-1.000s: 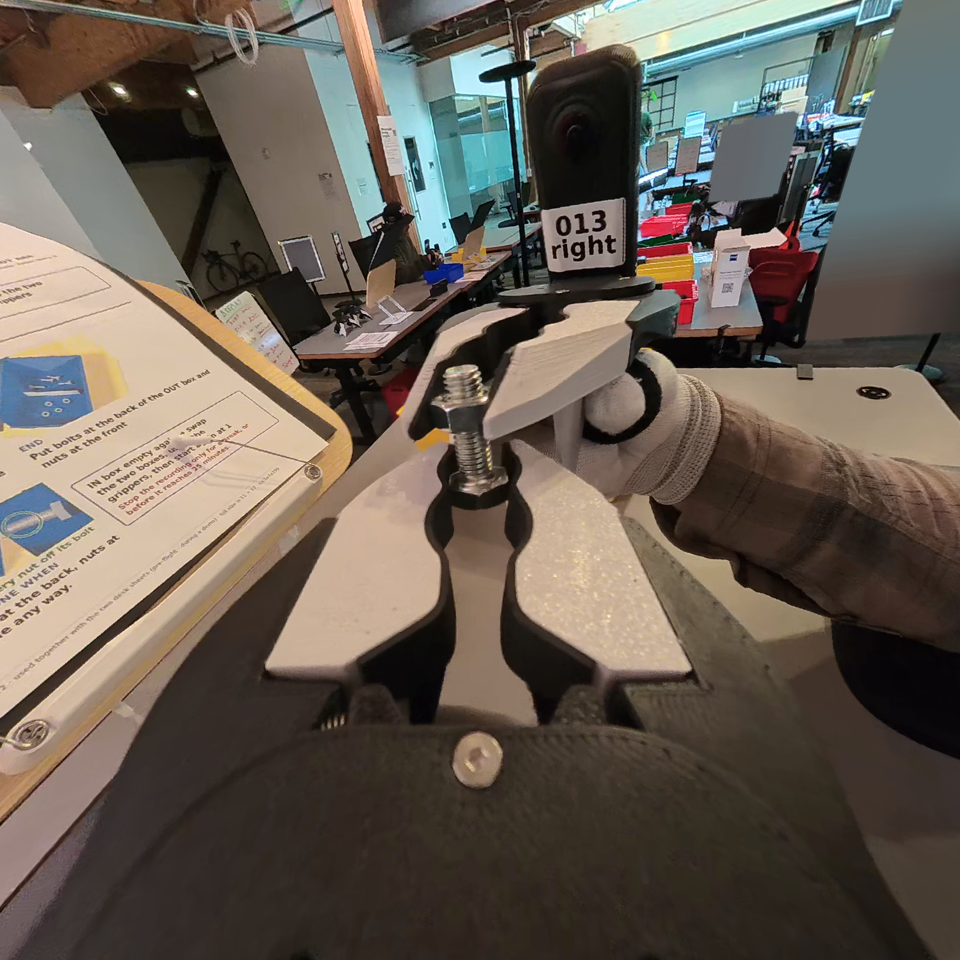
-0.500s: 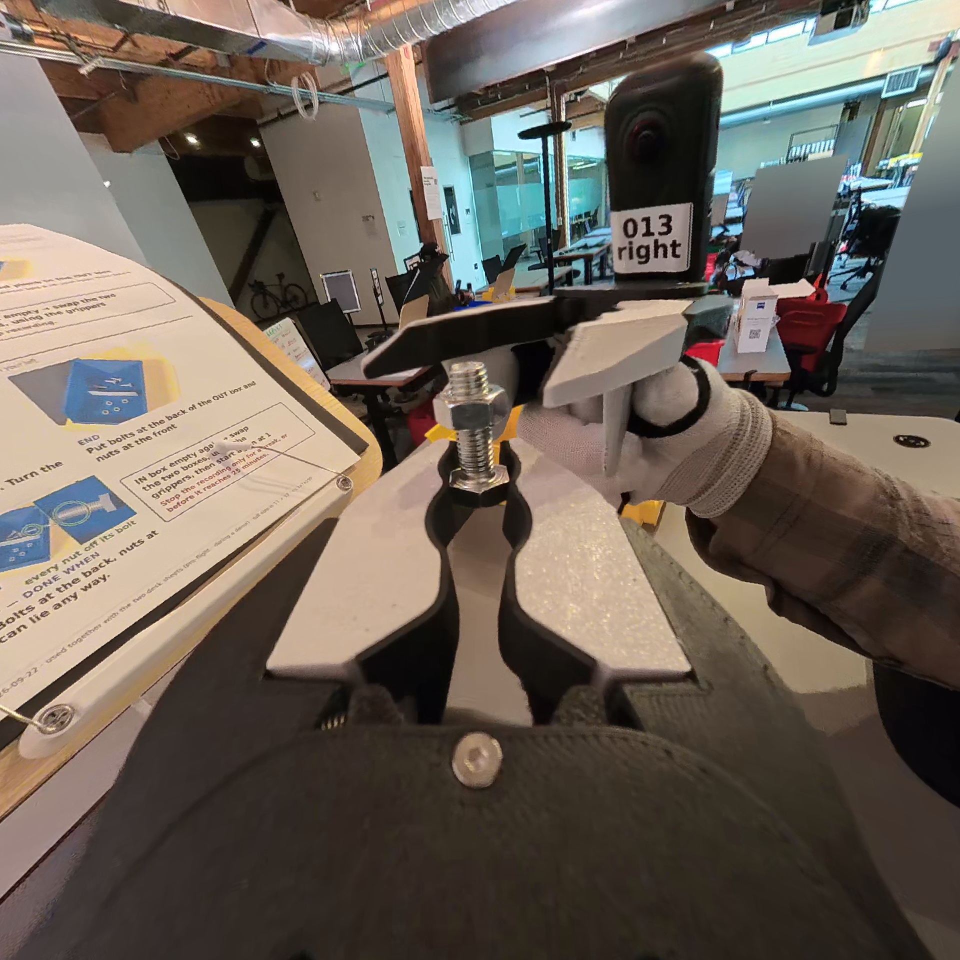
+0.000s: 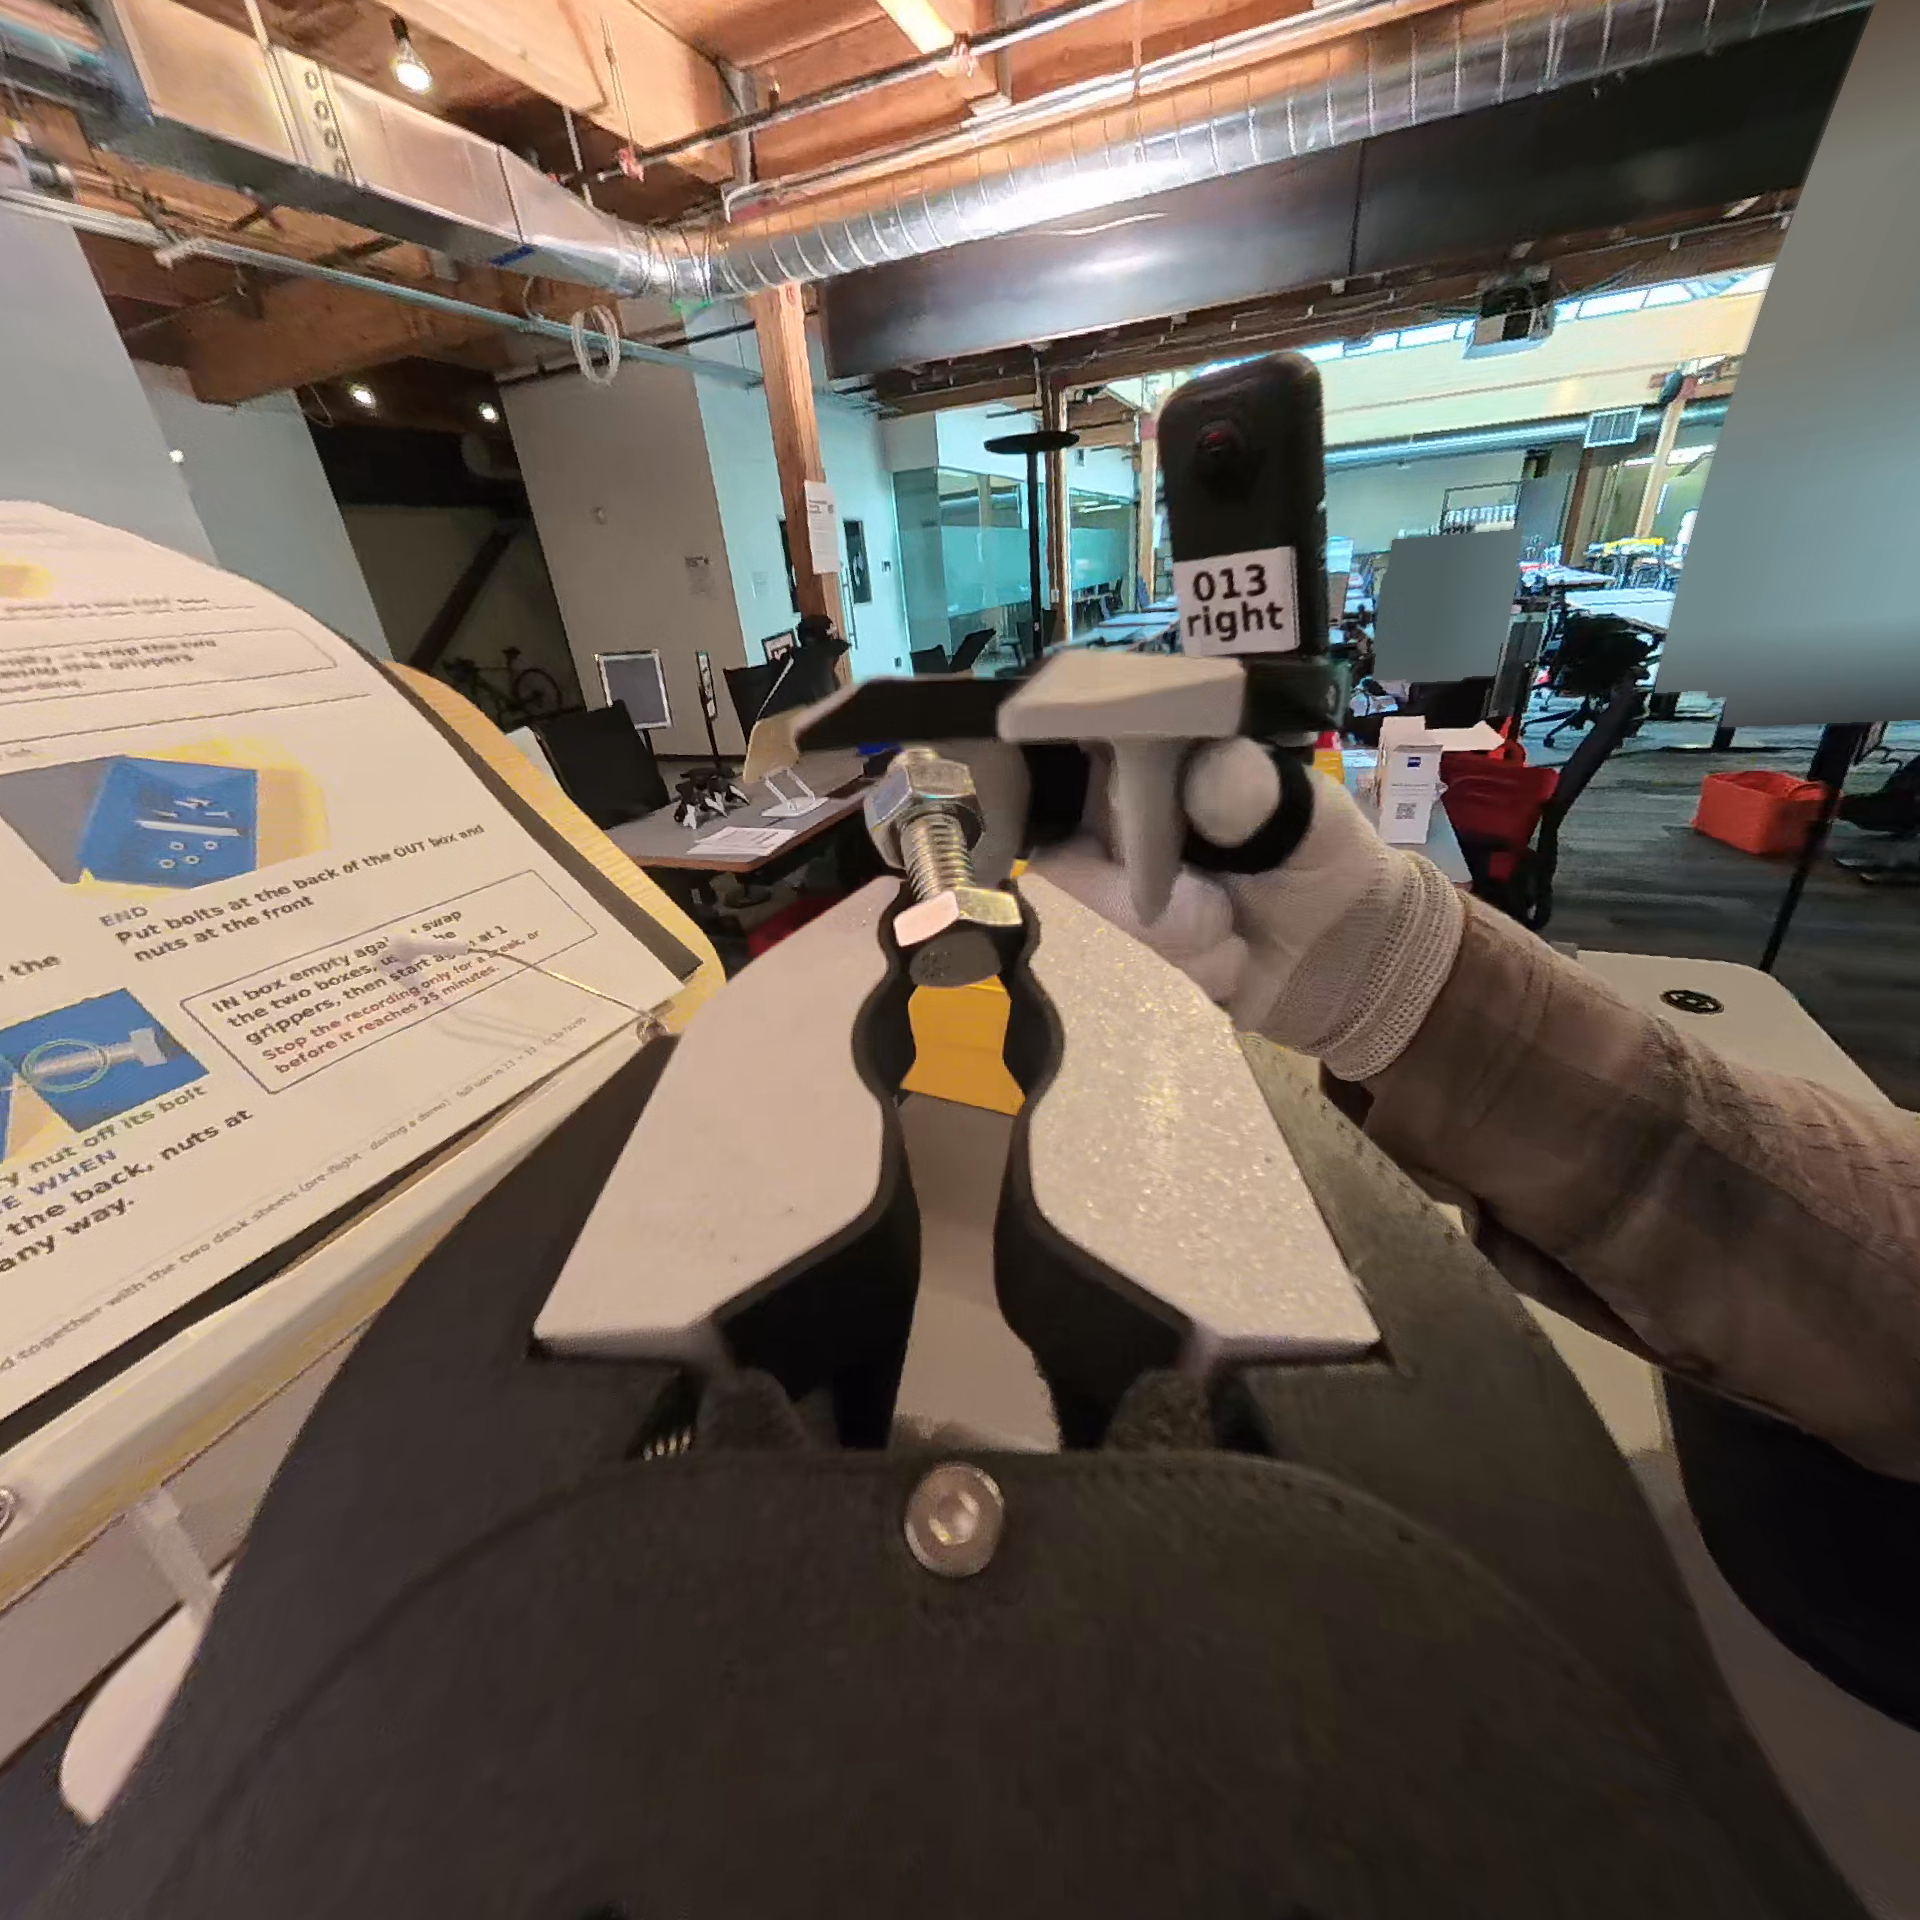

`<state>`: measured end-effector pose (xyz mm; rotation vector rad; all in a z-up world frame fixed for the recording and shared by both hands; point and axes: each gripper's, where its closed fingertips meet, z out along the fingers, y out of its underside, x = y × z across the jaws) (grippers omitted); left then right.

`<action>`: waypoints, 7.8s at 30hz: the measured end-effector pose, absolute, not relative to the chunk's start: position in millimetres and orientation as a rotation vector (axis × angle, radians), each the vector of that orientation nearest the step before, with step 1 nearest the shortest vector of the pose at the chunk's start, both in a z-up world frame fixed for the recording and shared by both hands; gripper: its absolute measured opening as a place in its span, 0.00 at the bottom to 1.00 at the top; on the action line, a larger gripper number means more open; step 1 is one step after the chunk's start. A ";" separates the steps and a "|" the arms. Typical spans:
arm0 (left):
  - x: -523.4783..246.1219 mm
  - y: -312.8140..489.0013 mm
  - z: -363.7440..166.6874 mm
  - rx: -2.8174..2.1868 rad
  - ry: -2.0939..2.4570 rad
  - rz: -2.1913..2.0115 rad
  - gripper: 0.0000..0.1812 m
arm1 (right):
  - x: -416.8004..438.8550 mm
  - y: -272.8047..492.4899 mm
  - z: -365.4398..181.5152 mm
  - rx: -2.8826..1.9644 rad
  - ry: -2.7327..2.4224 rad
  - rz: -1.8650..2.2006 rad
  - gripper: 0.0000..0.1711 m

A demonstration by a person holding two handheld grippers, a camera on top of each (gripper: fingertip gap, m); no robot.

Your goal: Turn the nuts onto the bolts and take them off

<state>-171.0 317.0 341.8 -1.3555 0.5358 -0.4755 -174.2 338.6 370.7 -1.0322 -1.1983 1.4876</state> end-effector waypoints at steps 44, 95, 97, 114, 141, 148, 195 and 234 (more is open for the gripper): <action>-152.1 319.8 310.9 -1.555 0.674 -0.396 0.08 | -179.6 298.4 348.7 -0.968 -1.595 0.810 0.25; -143.0 307.2 334.2 -1.393 0.633 -0.590 0.08 | -185.1 317.3 362.4 -1.039 -1.295 1.447 0.50; -143.6 303.9 336.0 -1.385 0.649 -0.598 0.08 | -178.8 367.7 357.5 -1.209 -1.094 1.337 0.34; -143.4 305.9 334.9 -1.398 0.639 -0.595 0.08 | -173.2 335.4 363.9 -1.068 -1.217 1.534 0.48; -151.1 317.6 326.0 -1.468 0.574 -0.590 0.08 | -178.3 349.5 355.0 -1.138 -1.214 1.439 0.51; -153.1 322.4 320.3 -1.497 0.558 -0.573 0.08 | -186.9 354.0 351.9 -1.180 -1.220 1.407 0.54; -143.0 312.6 328.5 -1.430 0.615 -0.580 0.08 | -175.2 325.2 370.4 -1.031 -1.289 1.513 0.52; -142.9 312.5 330.0 -1.427 0.614 -0.563 0.08 | -178.4 306.6 370.1 -0.993 -1.321 1.488 0.48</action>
